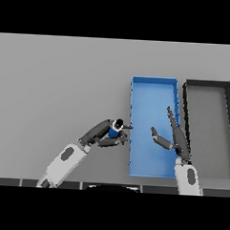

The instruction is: Pick up the blue pipe and place it into the blue bin.

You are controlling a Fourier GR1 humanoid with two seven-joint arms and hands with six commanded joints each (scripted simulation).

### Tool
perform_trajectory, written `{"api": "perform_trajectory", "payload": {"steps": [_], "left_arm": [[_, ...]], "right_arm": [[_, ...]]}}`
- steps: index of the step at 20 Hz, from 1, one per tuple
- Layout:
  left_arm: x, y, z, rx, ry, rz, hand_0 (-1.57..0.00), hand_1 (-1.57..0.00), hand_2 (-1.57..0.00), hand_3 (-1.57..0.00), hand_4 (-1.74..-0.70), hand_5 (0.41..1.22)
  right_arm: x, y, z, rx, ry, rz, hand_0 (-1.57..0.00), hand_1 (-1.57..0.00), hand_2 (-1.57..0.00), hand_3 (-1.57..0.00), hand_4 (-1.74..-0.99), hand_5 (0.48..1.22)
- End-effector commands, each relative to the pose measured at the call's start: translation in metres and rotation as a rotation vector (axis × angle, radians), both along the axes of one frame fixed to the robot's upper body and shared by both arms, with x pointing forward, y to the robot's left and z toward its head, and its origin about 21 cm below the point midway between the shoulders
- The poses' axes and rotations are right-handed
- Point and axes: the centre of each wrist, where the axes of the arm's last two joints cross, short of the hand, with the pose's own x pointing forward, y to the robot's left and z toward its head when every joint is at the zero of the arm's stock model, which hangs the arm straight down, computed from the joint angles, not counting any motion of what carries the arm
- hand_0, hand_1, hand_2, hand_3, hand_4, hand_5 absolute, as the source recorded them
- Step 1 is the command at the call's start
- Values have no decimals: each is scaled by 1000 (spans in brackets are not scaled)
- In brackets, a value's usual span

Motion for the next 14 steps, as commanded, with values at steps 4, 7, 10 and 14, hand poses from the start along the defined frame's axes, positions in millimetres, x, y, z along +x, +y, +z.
{"api": "perform_trajectory", "payload": {"steps": [4,7,10,14], "left_arm": [[-1,-1,21,0,-8,-21,-1562,-1563,-1564,-1444,-1726,1218],[-5,-5,21,26,18,-30,-1566,-1567,-1567,-1440,-1728,1219],[-5,1,20,44,19,-18,-1569,-1569,-1569,-1442,-1730,1219],[-5,-1,21,41,16,-24,-1570,-1570,-1570,-1441,-1730,1220]], "right_arm": [[-2,0,-2,8,-14,9,1,1,1,1,-1271,687],[-1,-2,-4,24,-9,25,1,1,1,1,-1271,688],[6,-3,-4,38,14,57,1,1,1,1,-1259,688],[12,-2,-5,59,27,98,1,1,1,1,-1229,687]]}}
